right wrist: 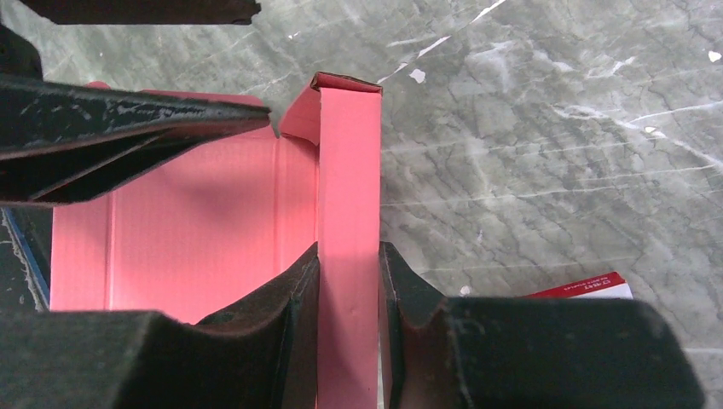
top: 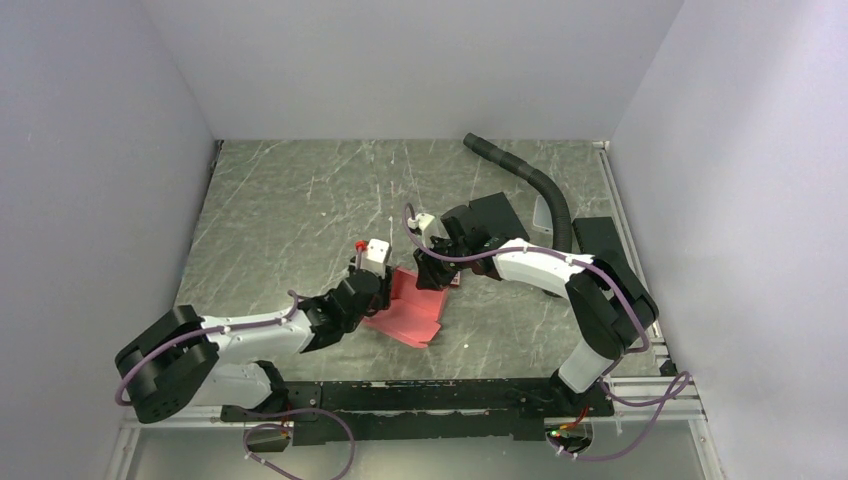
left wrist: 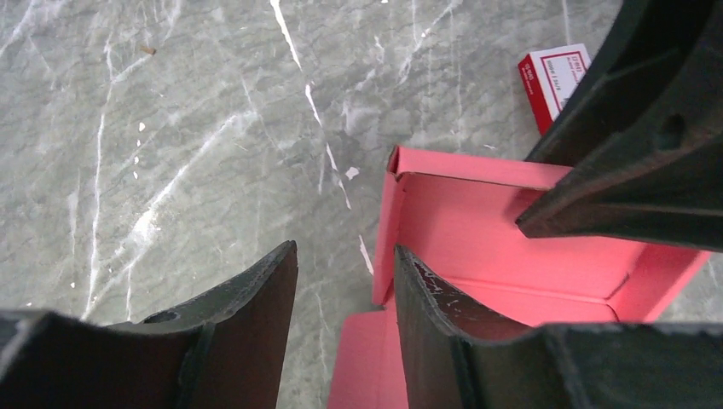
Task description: Fold the paper box
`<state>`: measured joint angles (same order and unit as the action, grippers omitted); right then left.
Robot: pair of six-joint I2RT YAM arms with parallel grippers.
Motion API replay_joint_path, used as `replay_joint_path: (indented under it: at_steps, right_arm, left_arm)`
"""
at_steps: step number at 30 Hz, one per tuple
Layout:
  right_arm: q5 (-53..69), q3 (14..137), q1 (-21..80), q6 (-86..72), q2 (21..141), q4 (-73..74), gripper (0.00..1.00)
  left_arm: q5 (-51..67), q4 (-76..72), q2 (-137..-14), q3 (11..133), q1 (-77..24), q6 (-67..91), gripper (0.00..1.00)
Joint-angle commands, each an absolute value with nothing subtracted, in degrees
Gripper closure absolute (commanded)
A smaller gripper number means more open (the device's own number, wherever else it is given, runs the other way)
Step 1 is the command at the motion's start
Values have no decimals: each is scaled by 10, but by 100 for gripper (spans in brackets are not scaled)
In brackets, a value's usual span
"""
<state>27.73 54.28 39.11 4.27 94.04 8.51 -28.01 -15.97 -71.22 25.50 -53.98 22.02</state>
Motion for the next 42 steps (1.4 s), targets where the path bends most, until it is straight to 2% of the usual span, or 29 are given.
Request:
replay_joint_path:
  at_steps: [1,8,16,22,27,31,34,42]
  right_arm:
    - [292,559,392,38,939,69,73]
    - [292,559,392,37,940,69,73]
    - [294,559,392,37,940,69,73]
    - [297,560,392,37,941,69,73]
    - [295,560,393,36,942,69,73]
    - [295,561,393,36,942,69,73]
    - [296,561,393,32,942,69,73]
    - [337,560,392,1,941,55,73]
  left_arm:
    - [-259,-196,-731,269,-524,206,50]
    - [-223,-223,-772,288,-521,201,52]
    - [-227,-218,-801,310,-520,193,62]
    - [-230,-202,-814,325,-520,186,81]
    - [-228,-190,-824,332,-520,187,84]
    - [-235,-181,-828,336,-521,188,95]
    - [-251,-162,-836,348,-522,194,100]
    - [-404,-94,-891,396,-582,195,100]
